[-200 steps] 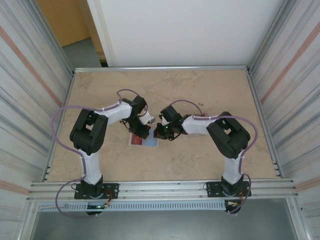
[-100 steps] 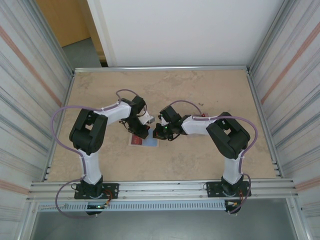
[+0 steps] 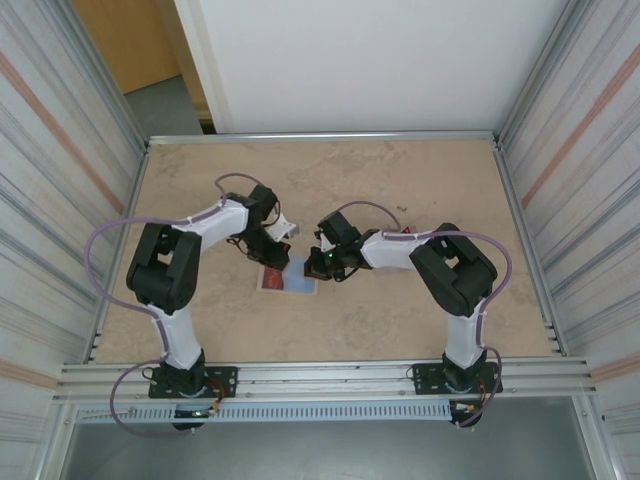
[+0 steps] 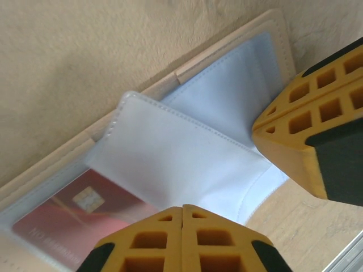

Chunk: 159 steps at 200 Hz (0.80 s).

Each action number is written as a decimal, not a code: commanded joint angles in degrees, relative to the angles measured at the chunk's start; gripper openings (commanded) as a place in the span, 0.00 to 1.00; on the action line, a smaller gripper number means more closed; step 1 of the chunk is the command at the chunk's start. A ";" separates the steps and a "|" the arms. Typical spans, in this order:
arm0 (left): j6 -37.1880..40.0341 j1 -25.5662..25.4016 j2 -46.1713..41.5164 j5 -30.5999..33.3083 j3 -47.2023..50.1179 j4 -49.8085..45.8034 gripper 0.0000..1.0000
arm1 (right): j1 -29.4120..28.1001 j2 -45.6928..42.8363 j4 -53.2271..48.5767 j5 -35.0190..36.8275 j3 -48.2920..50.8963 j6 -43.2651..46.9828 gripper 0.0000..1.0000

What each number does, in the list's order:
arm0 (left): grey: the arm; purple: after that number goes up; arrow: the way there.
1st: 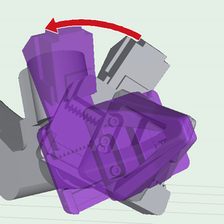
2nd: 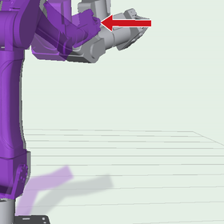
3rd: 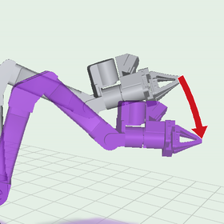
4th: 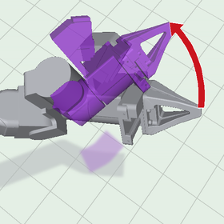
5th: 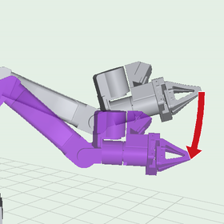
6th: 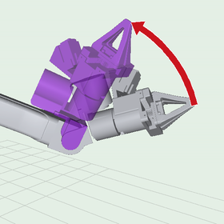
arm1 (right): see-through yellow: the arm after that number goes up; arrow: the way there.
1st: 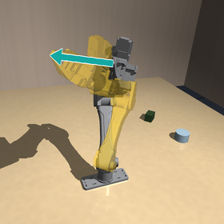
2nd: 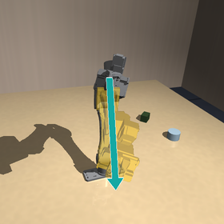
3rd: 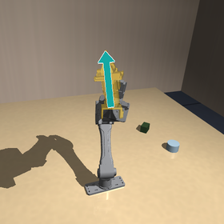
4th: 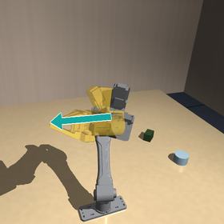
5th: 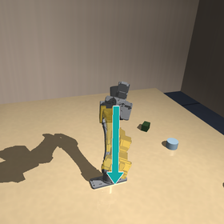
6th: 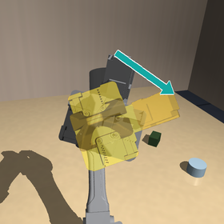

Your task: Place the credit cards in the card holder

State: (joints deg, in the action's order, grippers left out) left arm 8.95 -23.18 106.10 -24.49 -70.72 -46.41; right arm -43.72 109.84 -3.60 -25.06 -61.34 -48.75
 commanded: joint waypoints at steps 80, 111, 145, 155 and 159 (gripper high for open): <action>-1.30 1.71 -1.05 -5.24 -4.37 -3.70 0.07 | -2.36 2.48 -4.45 -1.38 -6.67 3.15 0.00; -2.31 3.68 -4.71 -6.61 -3.58 -2.75 0.08 | -2.44 3.87 -1.81 -3.63 -7.08 2.21 0.00; -3.16 4.82 -3.14 -7.50 -4.75 -3.37 0.14 | -2.50 5.27 2.33 -6.45 -6.81 0.18 0.00; -3.17 5.06 -3.10 -7.59 -5.24 -3.79 0.14 | -2.44 5.55 3.54 -7.14 -6.77 -0.55 0.00; -3.15 5.21 -3.22 -7.59 -5.33 -3.94 0.14 | -2.43 5.64 4.01 -7.34 -6.74 -0.91 0.00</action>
State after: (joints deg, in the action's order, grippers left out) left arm 6.59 -18.46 103.92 -30.11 -74.15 -48.18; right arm -46.06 114.19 -3.25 -29.28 -67.40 -47.72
